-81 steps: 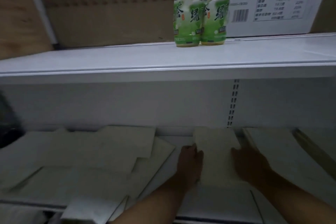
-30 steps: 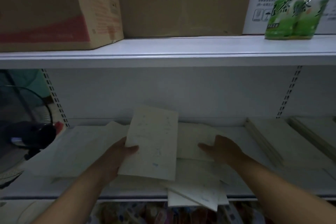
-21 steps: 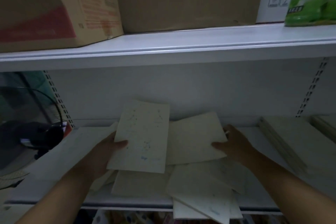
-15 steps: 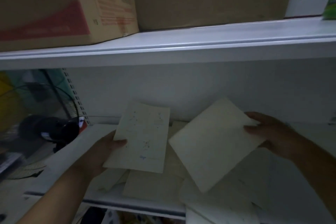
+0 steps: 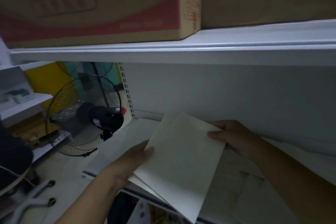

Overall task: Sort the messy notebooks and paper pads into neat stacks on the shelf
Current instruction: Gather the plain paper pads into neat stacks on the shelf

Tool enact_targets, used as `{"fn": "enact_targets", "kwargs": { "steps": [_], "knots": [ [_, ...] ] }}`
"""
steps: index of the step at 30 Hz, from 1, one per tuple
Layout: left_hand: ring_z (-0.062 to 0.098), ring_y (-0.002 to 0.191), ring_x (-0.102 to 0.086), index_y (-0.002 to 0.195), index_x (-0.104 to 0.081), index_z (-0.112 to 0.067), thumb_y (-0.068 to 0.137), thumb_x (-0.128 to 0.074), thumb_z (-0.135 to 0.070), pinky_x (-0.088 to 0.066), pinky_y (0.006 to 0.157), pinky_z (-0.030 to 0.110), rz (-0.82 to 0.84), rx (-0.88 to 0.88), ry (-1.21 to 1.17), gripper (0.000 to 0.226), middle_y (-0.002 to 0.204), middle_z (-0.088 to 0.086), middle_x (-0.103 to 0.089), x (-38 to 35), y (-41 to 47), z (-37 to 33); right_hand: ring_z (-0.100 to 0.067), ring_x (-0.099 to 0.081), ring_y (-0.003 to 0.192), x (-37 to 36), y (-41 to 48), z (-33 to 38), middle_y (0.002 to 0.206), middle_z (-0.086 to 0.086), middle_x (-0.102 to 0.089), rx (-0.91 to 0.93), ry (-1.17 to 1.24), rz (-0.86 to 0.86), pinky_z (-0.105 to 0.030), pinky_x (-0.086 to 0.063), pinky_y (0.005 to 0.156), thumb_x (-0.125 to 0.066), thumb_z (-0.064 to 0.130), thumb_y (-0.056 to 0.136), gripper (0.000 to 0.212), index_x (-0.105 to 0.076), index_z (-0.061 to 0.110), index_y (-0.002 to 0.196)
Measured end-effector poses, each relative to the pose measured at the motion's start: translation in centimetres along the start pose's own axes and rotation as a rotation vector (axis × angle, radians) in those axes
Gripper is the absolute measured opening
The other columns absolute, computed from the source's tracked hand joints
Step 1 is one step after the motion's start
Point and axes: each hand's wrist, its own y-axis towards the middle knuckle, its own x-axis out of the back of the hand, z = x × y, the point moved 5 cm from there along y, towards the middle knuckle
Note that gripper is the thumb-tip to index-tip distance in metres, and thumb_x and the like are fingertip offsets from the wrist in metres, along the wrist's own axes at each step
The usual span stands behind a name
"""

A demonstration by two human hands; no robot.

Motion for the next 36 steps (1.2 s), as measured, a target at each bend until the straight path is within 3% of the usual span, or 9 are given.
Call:
{"fn": "enact_targets", "kwargs": {
  "steps": [6,9,12,15,17,19,21,26,36],
  "knots": [
    [0.037,0.101,-0.067,0.122,-0.058,-0.013,0.038,-0.094,-0.029,-0.057,0.075,0.04,0.013,-0.014,-0.104,0.093,0.116,0.017,-0.068,6.7,-0.7,-0.3,-0.022,-0.064,0.068,-3.5,1.5,1.7,0.086,-0.013,-0.066,0.109,0.01,-0.303,-0.027,-0.057,0.056,-0.058,0.018,0.093,0.011,-0.064,0.009,0.092],
    [0.037,0.095,-0.069,0.12,-0.06,-0.014,0.058,-0.083,-0.019,-0.06,0.072,0.043,-0.015,-0.072,-0.234,0.066,0.113,0.018,-0.068,9.7,-0.4,-1.3,-0.028,-0.065,0.093,-3.1,1.1,1.0,0.104,-0.011,-0.069,0.151,-0.703,-0.449,-0.033,-0.051,0.08,-0.061,0.031,0.088,0.021,-0.067,0.014,0.098],
    [0.031,0.083,-0.072,0.109,-0.064,-0.016,0.077,-0.056,-0.014,-0.06,0.07,0.041,-0.011,-0.098,-0.303,0.033,0.103,0.015,-0.072,11.2,0.2,-1.9,-0.019,-0.036,0.135,-5.3,0.0,-2.2,0.148,-0.004,-0.037,-0.018,-1.032,-0.187,-0.027,-0.029,0.11,-0.055,0.066,0.076,0.081,-0.043,0.016,0.138],
    [0.03,0.083,-0.072,0.113,-0.064,-0.015,0.079,-0.052,-0.015,-0.06,0.063,0.038,0.028,-0.097,-0.335,0.036,0.105,0.014,-0.072,11.8,1.2,-1.6,-0.023,0.009,0.146,-7.6,-0.9,-4.5,0.158,-0.004,0.013,-0.113,-1.341,0.046,-0.041,0.003,0.119,-0.008,0.098,0.042,0.132,0.002,0.024,0.151],
    [0.028,0.082,-0.072,0.113,-0.063,-0.014,0.078,-0.053,-0.015,-0.06,0.061,0.036,0.053,-0.093,-0.337,0.037,0.103,0.013,-0.072,12.0,1.9,-1.2,-0.022,0.006,0.147,-8.0,-1.3,-4.6,0.159,-0.002,0.011,-0.063,-1.403,-0.009,-0.043,0.001,0.118,0.003,0.091,0.047,0.123,0.0,0.026,0.151],
    [0.027,0.08,-0.072,0.111,-0.063,-0.013,0.077,-0.053,-0.015,-0.059,0.059,0.033,0.085,-0.09,-0.327,0.035,0.101,0.012,-0.073,12.2,2.2,-0.9,-0.019,-0.035,0.138,-8.8,-1.4,-3.4,0.153,-0.003,-0.031,0.138,-1.459,-0.169,-0.041,-0.027,0.113,0.0,0.078,0.076,0.095,-0.037,0.023,0.144],
    [0.026,0.078,-0.072,0.112,-0.062,-0.011,0.077,-0.053,-0.015,-0.059,0.057,0.032,0.101,-0.082,-0.323,0.036,0.099,0.012,-0.073,12.6,2.4,-0.7,-0.014,-0.07,0.091,-9.7,-2.2,-2.0,0.106,-0.002,-0.072,0.451,-1.434,-0.359,-0.026,-0.054,0.08,-0.015,0.04,0.101,0.06,-0.072,0.018,0.105],
    [0.029,0.077,-0.072,0.119,-0.059,-0.004,0.075,-0.058,-0.015,-0.058,0.057,0.032,0.13,-0.015,-0.299,0.045,0.103,0.019,-0.071,14.9,2.8,-0.7,-0.019,-0.057,0.075,-10.2,-5.2,2.7,0.08,-0.014,-0.069,0.689,-1.07,-0.829,-0.022,-0.038,0.067,-0.021,0.039,0.102,0.06,-0.068,0.003,0.092],
    [0.023,0.062,-0.071,0.071,-0.078,-0.015,0.034,-0.092,-0.046,-0.056,0.052,0.028,0.261,0.022,-0.191,0.051,0.073,0.007,-0.075,9.1,2.4,-3.3,-0.025,-0.063,0.094,-19.0,-11.1,7.2,0.116,-0.003,-0.067,1.113,-1.474,-0.226,-0.031,-0.048,0.084,-0.035,0.018,0.099,0.036,-0.069,0.012,0.11]
  ]
}}
